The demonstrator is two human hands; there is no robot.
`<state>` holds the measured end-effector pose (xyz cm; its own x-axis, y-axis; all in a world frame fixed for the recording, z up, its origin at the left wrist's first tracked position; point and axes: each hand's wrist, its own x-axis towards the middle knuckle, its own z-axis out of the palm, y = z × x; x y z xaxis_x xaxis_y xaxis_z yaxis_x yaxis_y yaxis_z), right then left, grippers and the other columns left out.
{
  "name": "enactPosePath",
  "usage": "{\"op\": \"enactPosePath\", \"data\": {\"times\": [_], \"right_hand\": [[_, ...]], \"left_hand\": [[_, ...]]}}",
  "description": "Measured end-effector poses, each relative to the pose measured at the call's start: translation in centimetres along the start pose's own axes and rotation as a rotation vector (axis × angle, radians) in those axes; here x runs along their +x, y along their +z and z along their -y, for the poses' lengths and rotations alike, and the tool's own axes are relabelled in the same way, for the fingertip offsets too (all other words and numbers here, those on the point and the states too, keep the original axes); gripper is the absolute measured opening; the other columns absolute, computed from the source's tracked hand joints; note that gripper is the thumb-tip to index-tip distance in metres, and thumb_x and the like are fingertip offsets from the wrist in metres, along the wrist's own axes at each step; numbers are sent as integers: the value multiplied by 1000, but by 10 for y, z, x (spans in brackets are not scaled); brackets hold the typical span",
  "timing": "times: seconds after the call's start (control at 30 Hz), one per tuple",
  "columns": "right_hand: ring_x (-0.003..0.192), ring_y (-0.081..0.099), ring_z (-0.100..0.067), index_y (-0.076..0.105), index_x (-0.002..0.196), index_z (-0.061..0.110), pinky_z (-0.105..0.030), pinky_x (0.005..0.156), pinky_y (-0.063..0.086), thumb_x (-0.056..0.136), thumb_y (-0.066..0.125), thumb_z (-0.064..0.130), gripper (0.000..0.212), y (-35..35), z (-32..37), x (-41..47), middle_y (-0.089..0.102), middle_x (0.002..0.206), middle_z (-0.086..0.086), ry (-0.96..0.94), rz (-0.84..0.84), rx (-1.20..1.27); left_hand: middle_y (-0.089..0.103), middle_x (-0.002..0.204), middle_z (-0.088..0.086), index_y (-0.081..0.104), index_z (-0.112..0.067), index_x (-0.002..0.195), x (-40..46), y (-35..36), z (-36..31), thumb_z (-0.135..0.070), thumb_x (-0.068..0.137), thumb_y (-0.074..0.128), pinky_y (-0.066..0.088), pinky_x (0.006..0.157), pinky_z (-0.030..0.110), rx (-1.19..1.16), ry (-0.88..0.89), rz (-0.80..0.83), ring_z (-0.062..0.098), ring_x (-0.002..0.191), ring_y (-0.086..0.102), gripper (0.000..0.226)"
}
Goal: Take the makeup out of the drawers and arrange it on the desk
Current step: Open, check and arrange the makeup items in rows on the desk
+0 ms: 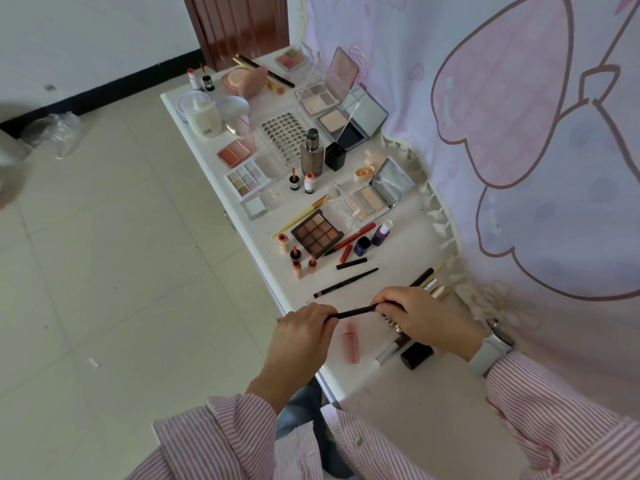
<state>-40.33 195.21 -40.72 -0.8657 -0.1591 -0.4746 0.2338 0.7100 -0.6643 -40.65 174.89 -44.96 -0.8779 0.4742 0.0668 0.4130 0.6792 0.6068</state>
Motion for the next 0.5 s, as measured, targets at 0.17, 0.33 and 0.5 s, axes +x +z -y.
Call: {"op": "enactPosePath", "data": {"times": [0.17,0.33,0.5], "right_hand": [[60,49,17,62,99,9,-7,58,39,94,49,18,16,13,12,0,50,71,17,-52,18,-4],[51,47,7,56,88,15,-10,52,39,94,48,15,10,13,6,0,52,68,9,8,7,78],[55,47,1,59,89,17,-11,55,40,93,49,14,10,12,-2,4,55,72,8,4,17,85]], "left_hand": [[65,93,0,62,-14,111,8,3,-14,-34,96,35,54,61,32,41,36,167,20,75,65,37],[67,93,-3,59,-24,118,8,8,-11,-49,91,18,51,66,31,24,-32,220,16,79,63,54],[65,102,-8,51,-30,125,13,3,-12,-43,96,37,48,71,24,31,-94,317,10,86,60,35]]}}
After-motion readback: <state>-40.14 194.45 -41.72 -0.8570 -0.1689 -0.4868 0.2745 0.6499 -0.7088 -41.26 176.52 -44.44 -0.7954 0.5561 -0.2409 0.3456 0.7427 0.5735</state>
